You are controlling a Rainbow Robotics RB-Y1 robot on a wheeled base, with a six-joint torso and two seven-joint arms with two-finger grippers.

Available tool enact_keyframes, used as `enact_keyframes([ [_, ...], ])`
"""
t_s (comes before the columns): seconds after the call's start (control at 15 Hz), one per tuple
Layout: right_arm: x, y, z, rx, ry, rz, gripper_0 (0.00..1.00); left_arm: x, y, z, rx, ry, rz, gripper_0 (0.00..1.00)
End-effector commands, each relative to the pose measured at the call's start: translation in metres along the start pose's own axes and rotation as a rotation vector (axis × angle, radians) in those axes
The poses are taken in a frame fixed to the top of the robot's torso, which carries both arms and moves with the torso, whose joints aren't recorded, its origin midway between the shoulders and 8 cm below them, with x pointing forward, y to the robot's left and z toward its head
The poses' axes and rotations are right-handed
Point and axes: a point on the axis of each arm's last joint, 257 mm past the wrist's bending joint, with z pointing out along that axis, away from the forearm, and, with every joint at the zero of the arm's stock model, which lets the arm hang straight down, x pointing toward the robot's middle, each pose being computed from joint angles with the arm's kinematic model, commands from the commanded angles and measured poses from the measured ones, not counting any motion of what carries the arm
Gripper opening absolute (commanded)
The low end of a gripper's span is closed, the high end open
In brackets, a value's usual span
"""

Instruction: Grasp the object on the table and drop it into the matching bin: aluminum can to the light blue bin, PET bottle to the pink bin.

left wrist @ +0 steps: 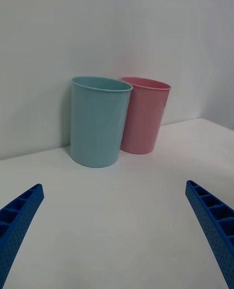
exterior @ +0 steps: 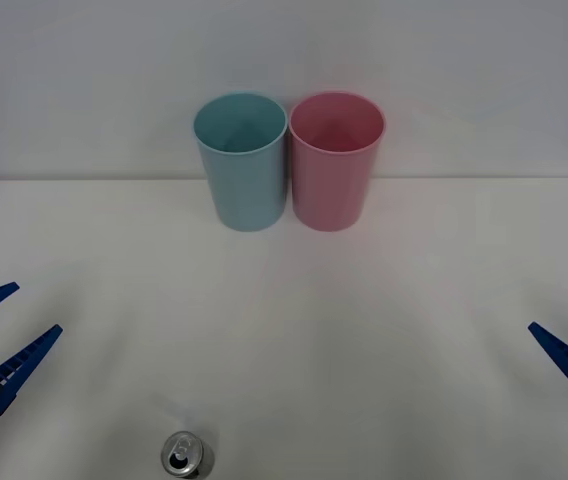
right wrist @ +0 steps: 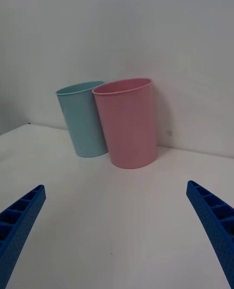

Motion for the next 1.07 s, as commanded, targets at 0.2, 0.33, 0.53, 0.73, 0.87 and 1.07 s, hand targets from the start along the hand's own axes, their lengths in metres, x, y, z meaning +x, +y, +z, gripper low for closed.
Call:
enact_keyframes([
  [0.2,0.000,0.000,0.000,0.000,0.000,0.000,1.00,0.011,0.002,-0.006,-0.029,-0.003,-0.042,1.00],
  [0.33,0.000,0.000,0.000,0.000,0.000,0.000,1.00,0.005,0.000,-0.006,-0.016,-0.023,-0.057,1.00],
  [0.53,0.000,0.000,0.000,0.000,0.000,0.000,1.00,0.004,0.004,-0.015,-0.014,0.005,-0.044,1.00],
  [0.73,0.000,0.000,0.000,0.000,0.000,0.000,1.00,0.008,0.004,-0.025,0.000,0.051,-0.025,1.00],
  [0.87,0.000,0.000,0.000,0.000,0.000,0.000,1.00,0.014,0.005,-0.034,0.016,0.092,-0.019,1.00],
  [1.07,0.000,0.000,0.000,0.000,0.000,0.000,1.00,0.027,0.006,-0.049,0.059,0.130,-0.012,1.00],
])
